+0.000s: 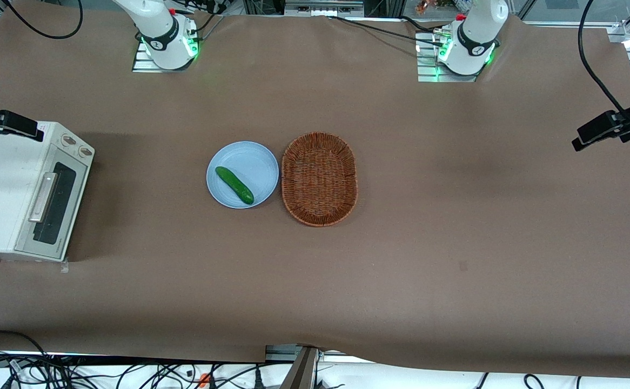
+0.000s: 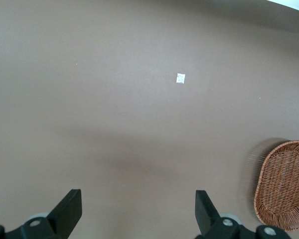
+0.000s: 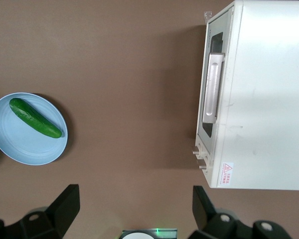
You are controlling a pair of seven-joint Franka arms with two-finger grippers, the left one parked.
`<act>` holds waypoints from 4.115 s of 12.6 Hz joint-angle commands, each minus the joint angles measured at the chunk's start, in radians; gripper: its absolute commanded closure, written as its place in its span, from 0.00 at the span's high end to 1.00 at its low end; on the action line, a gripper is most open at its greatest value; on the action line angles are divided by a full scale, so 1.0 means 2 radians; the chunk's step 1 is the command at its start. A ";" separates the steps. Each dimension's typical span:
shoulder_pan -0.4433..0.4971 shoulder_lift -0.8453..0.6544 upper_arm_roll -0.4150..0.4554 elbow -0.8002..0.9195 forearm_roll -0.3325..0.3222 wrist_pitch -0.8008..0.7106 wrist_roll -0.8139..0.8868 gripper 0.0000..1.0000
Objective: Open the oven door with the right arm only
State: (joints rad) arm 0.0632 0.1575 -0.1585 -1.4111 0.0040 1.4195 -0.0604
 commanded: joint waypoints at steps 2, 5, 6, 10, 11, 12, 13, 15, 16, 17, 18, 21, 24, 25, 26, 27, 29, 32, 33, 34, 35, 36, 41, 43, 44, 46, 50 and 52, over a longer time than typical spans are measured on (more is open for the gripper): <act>-0.009 -0.005 0.003 -0.005 0.008 -0.005 -0.010 1.00; -0.008 -0.005 0.003 -0.005 0.009 -0.005 -0.010 1.00; -0.008 -0.004 0.003 -0.004 0.009 -0.005 -0.010 1.00; -0.008 -0.004 0.003 -0.005 0.009 -0.006 -0.010 1.00; -0.008 -0.004 0.003 -0.005 0.009 -0.006 -0.010 1.00; -0.008 -0.004 0.003 -0.005 0.009 -0.006 -0.010 1.00; -0.008 -0.004 0.003 -0.005 0.009 -0.006 -0.010 1.00; -0.008 -0.004 0.003 -0.005 0.009 -0.006 -0.011 1.00; -0.008 -0.004 0.003 -0.006 0.009 -0.006 -0.011 1.00; -0.006 -0.003 0.003 -0.006 0.009 -0.006 -0.011 1.00; -0.006 -0.003 0.003 -0.006 0.009 -0.006 -0.011 1.00; -0.005 -0.003 0.004 -0.007 0.009 -0.006 -0.011 1.00; -0.004 -0.002 0.005 -0.008 0.009 -0.017 -0.011 1.00; -0.004 0.003 0.005 -0.008 0.009 -0.019 -0.011 1.00; -0.002 0.007 0.005 -0.008 0.009 -0.020 -0.012 1.00; -0.001 0.013 0.006 -0.009 0.009 -0.022 -0.013 1.00; 0.001 0.032 0.006 -0.012 0.009 -0.034 -0.010 1.00; 0.006 0.059 0.006 -0.018 0.009 -0.036 -0.006 0.98; 0.006 0.068 0.006 -0.019 0.007 -0.034 -0.010 0.88; 0.007 0.077 0.006 -0.018 0.003 -0.033 -0.010 0.81; 0.007 0.088 0.006 -0.019 0.002 -0.032 -0.010 0.64; 0.006 0.097 0.006 -0.019 0.001 -0.029 -0.010 0.46; 0.029 0.137 0.006 -0.023 -0.059 -0.011 -0.053 0.00; 0.034 0.145 0.006 -0.049 -0.102 0.032 -0.088 0.00; 0.034 0.145 0.006 -0.062 -0.112 0.054 -0.101 0.00; 0.034 0.153 0.006 -0.084 -0.163 0.092 -0.131 0.00; 0.031 0.168 0.006 -0.086 -0.227 0.114 -0.210 0.00; 0.029 0.170 0.006 -0.091 -0.252 0.117 -0.223 0.00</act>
State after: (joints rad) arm 0.1265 0.5070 -0.1491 -1.5730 -0.4567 1.6383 -0.4604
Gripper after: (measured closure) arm 0.991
